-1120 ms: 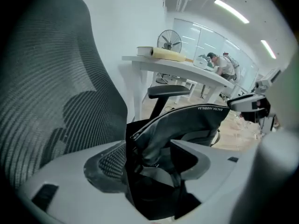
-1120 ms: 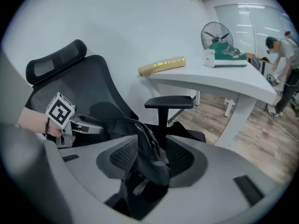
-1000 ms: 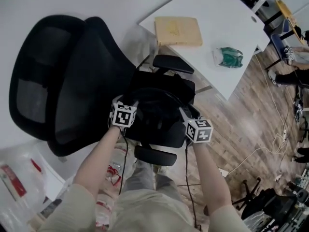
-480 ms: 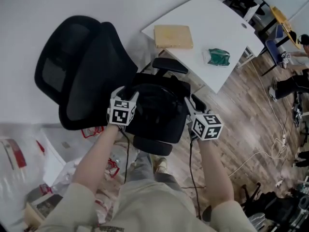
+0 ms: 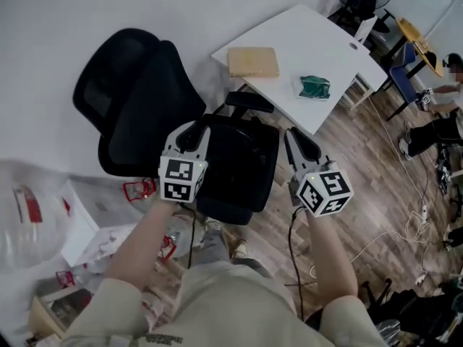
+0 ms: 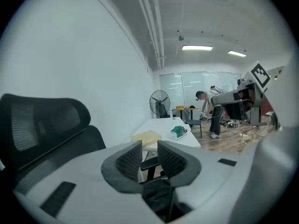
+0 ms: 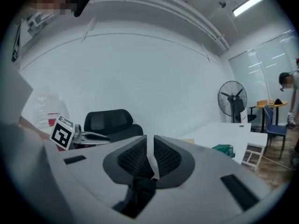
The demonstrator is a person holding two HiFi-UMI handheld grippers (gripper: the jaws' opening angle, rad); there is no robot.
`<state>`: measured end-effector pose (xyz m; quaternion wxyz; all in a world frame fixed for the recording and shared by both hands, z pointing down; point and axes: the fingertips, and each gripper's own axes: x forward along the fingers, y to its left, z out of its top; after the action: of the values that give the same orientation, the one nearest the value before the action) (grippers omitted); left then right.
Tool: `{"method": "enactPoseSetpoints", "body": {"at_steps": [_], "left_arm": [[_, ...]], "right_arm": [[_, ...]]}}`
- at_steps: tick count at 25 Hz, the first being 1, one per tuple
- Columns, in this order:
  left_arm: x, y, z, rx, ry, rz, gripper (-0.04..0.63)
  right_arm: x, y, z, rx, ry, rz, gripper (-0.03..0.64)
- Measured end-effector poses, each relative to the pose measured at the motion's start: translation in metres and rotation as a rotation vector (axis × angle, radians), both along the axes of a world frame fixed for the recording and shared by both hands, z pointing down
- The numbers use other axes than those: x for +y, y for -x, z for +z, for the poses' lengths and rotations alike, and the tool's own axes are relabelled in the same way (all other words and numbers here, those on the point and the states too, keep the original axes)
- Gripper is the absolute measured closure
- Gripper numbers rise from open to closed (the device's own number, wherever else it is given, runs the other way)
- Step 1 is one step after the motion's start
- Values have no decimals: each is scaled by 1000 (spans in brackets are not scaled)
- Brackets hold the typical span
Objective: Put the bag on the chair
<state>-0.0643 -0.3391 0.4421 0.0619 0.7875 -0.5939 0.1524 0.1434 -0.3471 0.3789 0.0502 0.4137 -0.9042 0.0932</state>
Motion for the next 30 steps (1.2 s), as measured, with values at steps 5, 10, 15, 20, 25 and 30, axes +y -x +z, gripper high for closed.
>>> {"method": "enactPoseSetpoints", "body": {"at_steps": [5, 10, 15, 20, 25, 30], "left_arm": [[33, -17, -52, -25, -124, 36, 514], [64, -30, -96, -51, -228, 70, 531], [91, -35, -132, -9, -300, 93, 552], [118, -40, -156, 38, -362, 104, 557], [143, -47, -166, 52, -373, 118, 560], [164, -52, -167, 79, -374, 119, 563]], "right_arm": [[33, 1, -50, -8, -90, -34, 561], [71, 1, -87, -4, -148, -64, 581], [104, 0, -110, 17, -202, -97, 584], [132, -10, -125, 49, -241, -106, 589], [154, -22, -133, 3, -231, -131, 594], [172, -26, -129, 11, -221, -154, 594]]}}
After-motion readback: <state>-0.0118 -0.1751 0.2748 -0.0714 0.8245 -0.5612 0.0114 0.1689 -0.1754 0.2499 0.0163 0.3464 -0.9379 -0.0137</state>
